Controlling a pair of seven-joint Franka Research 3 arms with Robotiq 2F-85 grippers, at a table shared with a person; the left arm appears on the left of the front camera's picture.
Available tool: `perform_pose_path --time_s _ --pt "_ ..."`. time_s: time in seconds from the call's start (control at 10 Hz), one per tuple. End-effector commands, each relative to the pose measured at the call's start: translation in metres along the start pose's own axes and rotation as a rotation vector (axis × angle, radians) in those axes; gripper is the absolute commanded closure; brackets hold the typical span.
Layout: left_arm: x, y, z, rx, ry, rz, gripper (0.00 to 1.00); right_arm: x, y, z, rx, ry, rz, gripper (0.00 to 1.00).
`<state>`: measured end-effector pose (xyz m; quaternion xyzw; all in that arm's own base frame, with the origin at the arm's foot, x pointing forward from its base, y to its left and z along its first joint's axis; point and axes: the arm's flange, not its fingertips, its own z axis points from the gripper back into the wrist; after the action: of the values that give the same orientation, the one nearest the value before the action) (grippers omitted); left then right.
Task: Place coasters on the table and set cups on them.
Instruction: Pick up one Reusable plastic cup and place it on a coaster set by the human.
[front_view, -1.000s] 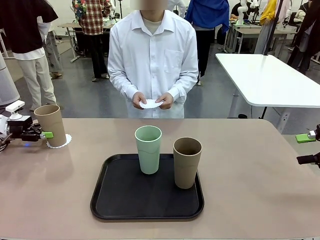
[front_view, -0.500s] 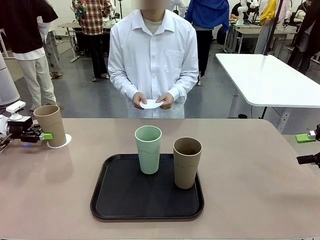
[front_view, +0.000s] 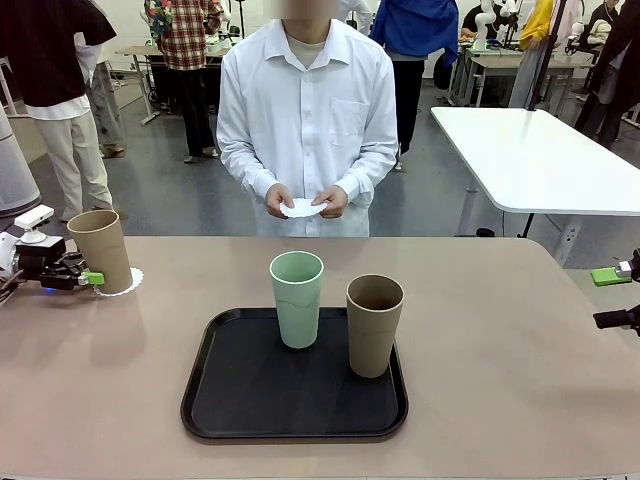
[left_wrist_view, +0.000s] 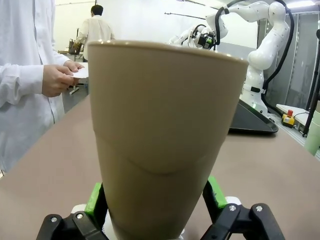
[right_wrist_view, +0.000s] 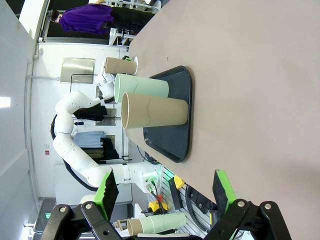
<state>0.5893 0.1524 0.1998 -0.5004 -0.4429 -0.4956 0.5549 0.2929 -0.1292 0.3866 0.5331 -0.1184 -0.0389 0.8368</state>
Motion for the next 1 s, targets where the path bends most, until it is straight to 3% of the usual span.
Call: perform_pose_path --time_s 0.0,0.7,0.8,0.9 --pt "0.005 0.002 0.002 -0.009 0.043 -0.011 0.00 0.001 0.000 -0.001 0.015 -0.002 0.003 0.00" --pt "0.023 -0.008 0.049 0.030 0.214 0.033 0.00 0.001 0.000 -0.001 0.015 -0.002 0.003 0.00" --pt "0.038 -0.016 0.057 0.062 0.225 0.038 0.00 0.001 0.000 -0.001 0.015 -0.002 0.003 0.00" --pt "0.070 -0.031 0.062 0.173 0.284 0.069 0.00 0.001 0.000 -0.001 0.015 -0.002 0.003 0.00"
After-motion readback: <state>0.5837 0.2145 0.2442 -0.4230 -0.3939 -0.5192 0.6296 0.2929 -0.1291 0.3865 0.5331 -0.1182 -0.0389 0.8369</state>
